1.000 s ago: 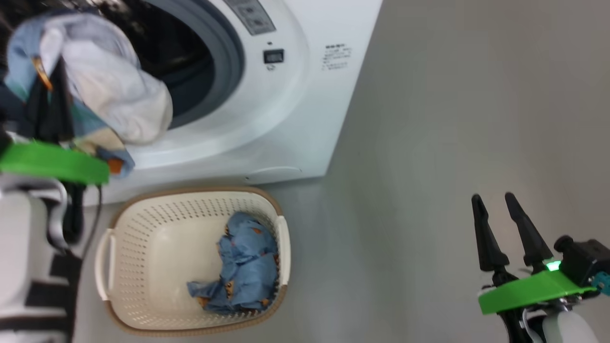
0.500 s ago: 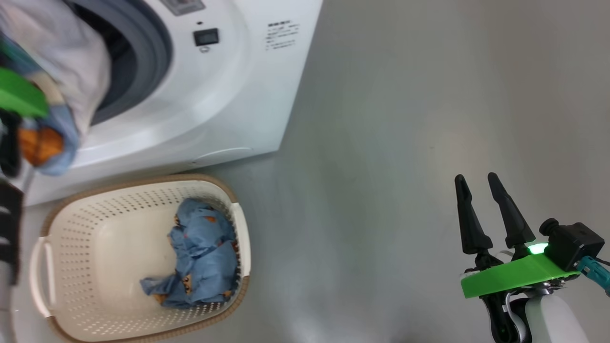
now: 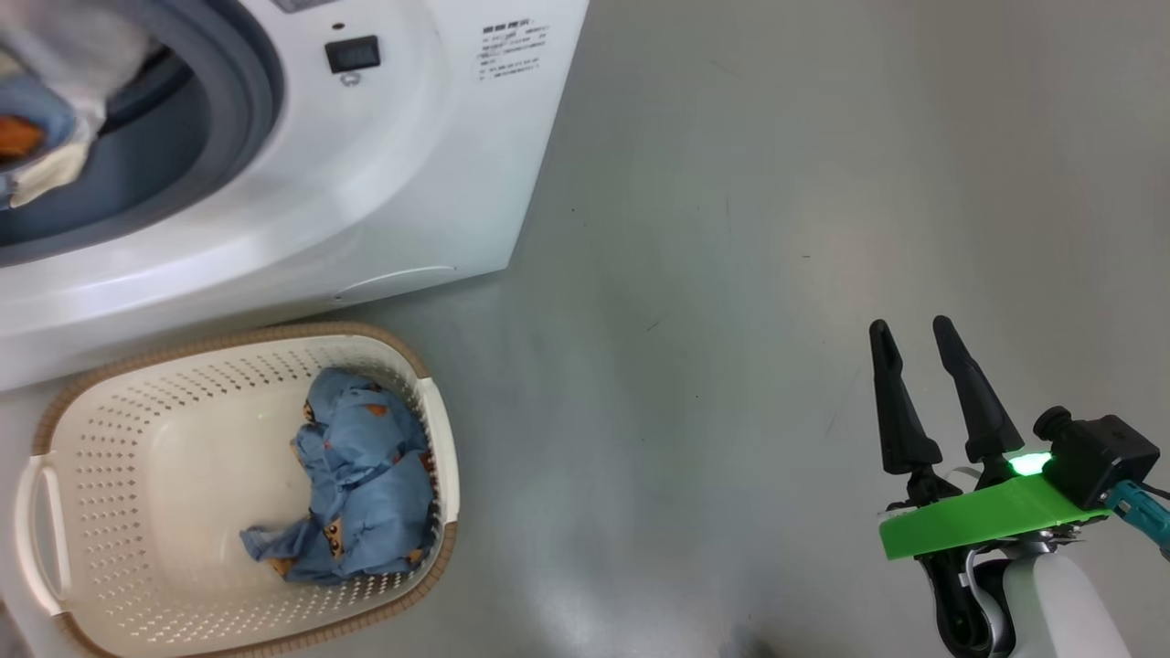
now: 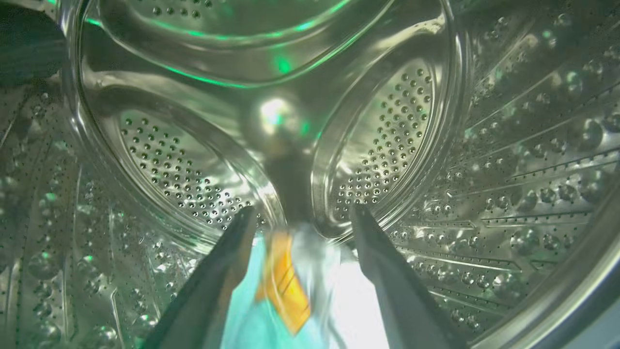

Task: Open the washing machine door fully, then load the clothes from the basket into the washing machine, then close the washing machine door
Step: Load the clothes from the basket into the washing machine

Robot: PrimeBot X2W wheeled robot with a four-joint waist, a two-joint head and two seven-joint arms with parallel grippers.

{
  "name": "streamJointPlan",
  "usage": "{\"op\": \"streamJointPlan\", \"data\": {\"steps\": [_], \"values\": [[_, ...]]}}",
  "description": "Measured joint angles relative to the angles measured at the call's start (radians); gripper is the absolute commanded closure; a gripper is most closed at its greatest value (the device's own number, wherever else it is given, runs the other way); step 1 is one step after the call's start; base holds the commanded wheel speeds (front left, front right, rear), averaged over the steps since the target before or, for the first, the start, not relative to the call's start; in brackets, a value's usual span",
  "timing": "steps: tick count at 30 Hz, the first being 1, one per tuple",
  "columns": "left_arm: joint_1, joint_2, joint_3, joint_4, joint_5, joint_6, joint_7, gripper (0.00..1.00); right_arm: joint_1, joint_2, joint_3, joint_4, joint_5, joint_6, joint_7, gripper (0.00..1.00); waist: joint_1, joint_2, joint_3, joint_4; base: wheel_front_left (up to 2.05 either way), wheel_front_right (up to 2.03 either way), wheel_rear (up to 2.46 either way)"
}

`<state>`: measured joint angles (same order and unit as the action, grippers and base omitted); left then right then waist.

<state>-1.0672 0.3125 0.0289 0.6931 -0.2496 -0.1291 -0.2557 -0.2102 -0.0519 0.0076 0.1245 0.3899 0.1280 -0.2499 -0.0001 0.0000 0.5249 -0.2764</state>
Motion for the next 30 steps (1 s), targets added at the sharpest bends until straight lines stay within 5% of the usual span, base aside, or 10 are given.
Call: {"op": "streamJointPlan", "data": {"steps": [30], "values": [[0.275,-0.105,0.035,-0.022,-0.003,0.0,0.0,0.0,0.008,-0.015,-0.01,0.007,-0.001,0.0,0.0,0.0,0.0001,0.0,-0.058,0.062,0.0,0.0,0.0]]}}
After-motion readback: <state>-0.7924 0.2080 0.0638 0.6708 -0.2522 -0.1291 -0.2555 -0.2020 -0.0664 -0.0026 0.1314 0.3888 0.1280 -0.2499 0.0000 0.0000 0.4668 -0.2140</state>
